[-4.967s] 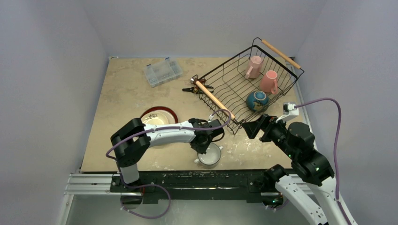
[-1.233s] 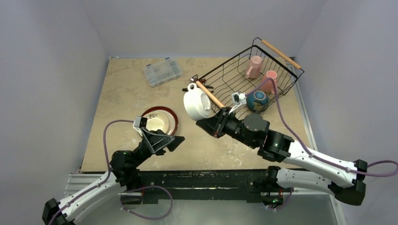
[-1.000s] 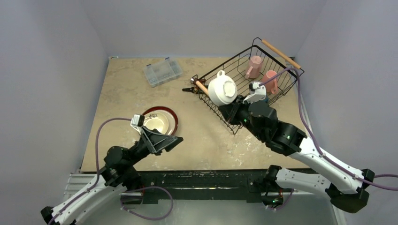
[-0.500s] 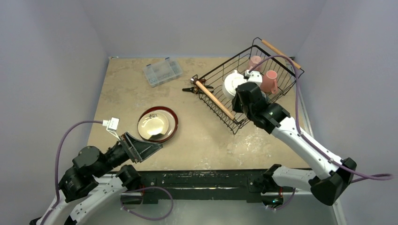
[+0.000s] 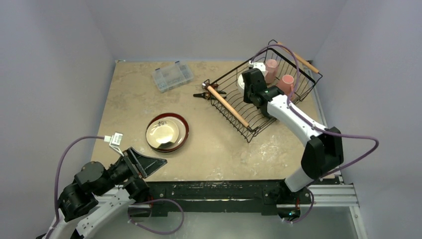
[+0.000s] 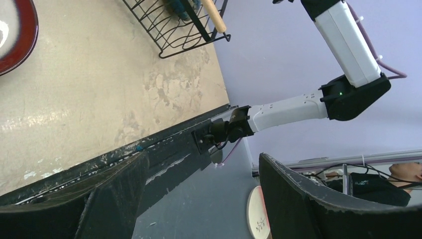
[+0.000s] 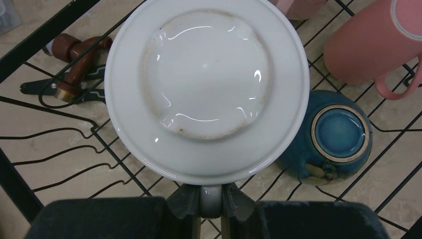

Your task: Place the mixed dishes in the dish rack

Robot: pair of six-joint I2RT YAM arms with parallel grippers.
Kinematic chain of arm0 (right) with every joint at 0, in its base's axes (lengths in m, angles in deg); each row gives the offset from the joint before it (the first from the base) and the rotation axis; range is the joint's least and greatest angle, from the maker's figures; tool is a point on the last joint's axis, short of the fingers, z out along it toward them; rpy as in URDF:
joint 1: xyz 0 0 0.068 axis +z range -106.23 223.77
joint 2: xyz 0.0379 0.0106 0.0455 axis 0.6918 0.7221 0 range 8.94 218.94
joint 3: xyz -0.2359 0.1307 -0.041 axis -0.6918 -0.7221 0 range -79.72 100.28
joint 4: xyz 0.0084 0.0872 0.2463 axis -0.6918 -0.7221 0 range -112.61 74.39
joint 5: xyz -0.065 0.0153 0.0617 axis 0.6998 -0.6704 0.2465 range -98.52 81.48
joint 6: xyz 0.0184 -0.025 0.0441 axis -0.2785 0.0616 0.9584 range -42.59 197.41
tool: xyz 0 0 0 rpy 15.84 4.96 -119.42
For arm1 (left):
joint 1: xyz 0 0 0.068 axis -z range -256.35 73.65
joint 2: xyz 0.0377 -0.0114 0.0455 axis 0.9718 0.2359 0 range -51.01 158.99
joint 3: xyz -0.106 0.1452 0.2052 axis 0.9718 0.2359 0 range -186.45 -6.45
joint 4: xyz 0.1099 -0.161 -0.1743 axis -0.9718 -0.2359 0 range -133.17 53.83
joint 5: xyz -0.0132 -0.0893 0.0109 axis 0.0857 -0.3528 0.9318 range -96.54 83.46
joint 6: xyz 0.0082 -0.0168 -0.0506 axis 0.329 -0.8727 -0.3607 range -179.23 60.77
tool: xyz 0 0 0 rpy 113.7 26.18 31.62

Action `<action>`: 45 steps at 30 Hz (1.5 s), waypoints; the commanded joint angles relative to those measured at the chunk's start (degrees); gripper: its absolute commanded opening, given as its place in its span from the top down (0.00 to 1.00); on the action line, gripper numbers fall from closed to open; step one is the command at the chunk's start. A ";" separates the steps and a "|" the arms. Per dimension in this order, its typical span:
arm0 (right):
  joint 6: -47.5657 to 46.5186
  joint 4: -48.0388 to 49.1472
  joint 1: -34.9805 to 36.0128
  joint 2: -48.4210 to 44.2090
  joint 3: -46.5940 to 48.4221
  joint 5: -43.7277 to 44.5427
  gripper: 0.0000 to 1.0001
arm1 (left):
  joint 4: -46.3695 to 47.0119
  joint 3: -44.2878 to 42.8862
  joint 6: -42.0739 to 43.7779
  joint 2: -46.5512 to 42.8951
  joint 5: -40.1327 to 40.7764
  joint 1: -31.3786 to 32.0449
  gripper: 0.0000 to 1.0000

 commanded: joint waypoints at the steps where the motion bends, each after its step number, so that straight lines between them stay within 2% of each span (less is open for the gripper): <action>1: -4.92 5.75 -2.12 3.93 6.65 2.15 1.00 | -1.90 -2.30 -0.11 -1.31 1.19 0.13 0.20; 7: -7.34 6.88 -6.01 11.62 10.09 -5.42 1.00 | -3.11 -2.95 0.04 -1.82 3.22 0.09 0.20; 13: -5.60 6.64 -8.94 18.86 12.26 -10.61 1.00 | -3.86 -2.09 -1.01 -1.86 4.25 0.09 0.20; 22: -6.75 5.23 -11.82 24.50 13.87 -6.68 1.00 | -6.55 -2.86 -1.19 -4.17 6.05 0.09 0.20; 27: -6.98 5.57 -12.93 25.74 14.96 -8.44 0.99 | -5.82 -2.90 -0.95 -2.83 5.92 0.09 0.19; 31: -6.98 3.91 -12.96 26.44 15.95 -7.70 0.84 | -5.07 -2.62 -1.00 -0.65 4.65 0.09 0.19; 38: -7.29 3.84 -13.00 22.28 13.93 -7.31 0.55 | -3.43 -0.62 -1.27 0.75 3.59 0.09 0.19; 41: -6.82 1.19 -12.75 19.98 14.76 -7.47 0.52 | -2.50 -0.15 -1.01 1.86 3.26 0.11 0.19; 45: -6.25 1.44 -11.02 11.65 12.08 -9.77 0.48 | -0.77 0.64 -0.15 4.44 1.78 0.10 0.19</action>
